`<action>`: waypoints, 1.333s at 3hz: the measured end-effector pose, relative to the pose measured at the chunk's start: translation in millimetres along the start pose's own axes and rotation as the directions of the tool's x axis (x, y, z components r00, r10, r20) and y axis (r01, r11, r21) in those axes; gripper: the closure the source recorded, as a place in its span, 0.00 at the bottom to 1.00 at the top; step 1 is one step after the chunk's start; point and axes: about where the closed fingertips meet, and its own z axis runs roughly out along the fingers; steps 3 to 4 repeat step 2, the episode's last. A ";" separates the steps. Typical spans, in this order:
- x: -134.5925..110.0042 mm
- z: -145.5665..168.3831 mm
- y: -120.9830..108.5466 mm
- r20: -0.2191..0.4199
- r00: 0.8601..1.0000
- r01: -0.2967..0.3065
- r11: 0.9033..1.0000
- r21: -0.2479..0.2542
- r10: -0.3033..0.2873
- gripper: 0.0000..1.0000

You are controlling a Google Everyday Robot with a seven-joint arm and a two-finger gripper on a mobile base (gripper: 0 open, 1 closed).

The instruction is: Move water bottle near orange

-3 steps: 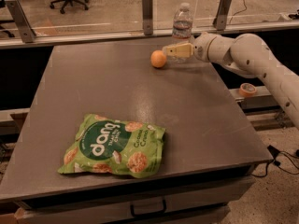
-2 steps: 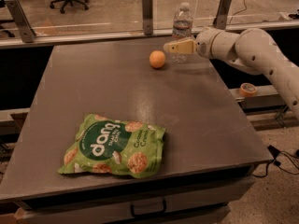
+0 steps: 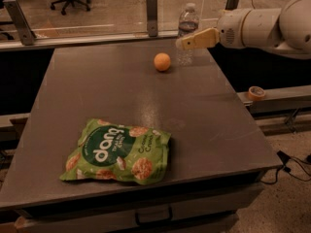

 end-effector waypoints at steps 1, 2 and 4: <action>-57.5 -58.1 38.2 -0.074 0.989 0.130 0.991 0.011 -0.129 0.00; -89.9 -72.8 55.7 -0.062 0.982 0.181 0.983 0.018 -0.179 0.00; -89.9 -72.8 55.7 -0.062 0.982 0.181 0.983 0.018 -0.179 0.00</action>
Offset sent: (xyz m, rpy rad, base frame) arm -0.0553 0.0048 0.0551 -0.1266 -0.0273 0.0084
